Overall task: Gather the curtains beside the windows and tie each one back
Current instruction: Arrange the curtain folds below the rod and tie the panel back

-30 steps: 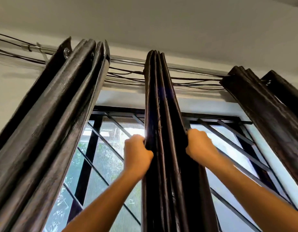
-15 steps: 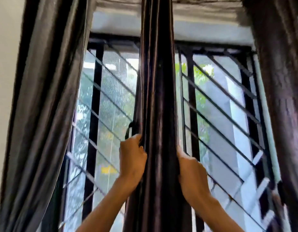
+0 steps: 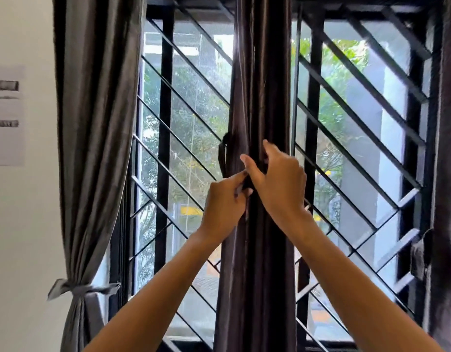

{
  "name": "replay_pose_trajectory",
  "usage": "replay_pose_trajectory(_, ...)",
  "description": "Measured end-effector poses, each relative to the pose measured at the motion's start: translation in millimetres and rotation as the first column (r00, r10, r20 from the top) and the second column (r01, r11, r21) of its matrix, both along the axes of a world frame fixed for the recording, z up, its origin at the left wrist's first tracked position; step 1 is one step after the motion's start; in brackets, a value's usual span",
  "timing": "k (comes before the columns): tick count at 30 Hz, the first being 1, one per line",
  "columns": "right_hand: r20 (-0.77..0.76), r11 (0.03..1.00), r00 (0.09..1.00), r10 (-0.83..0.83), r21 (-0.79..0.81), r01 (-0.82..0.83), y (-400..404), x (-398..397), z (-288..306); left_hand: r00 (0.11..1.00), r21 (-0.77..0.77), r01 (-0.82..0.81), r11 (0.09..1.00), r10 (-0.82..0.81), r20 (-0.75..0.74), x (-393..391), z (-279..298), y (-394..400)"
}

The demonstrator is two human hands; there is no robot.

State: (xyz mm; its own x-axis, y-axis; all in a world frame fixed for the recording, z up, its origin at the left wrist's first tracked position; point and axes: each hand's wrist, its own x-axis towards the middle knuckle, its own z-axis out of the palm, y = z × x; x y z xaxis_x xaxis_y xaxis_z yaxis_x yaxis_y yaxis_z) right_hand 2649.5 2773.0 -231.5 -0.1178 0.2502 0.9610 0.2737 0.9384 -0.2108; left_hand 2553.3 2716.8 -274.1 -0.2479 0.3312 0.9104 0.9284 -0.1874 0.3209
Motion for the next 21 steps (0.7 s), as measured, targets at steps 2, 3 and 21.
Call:
replay_pose_trajectory(2, 0.018, 0.999, 0.999, -0.037, -0.034, 0.038, 3, -2, 17, 0.994, -0.067, 0.097, 0.993, -0.099, -0.034, -7, 3, 1)
replay_pose_trajectory(3, 0.019, 0.998, 0.998, -0.053, -0.037, 0.054, 5, -3, 24, 0.991, -0.084, 0.121, 0.989, -0.125, -0.041, -9, 6, 0)
replay_pose_trajectory(21, -0.181, 0.991, 0.976, -0.123, 0.025, 0.13, 10, -26, 43, 0.957, 0.141, 0.163, 0.976, -0.191, 0.218, -103, 117, 48)
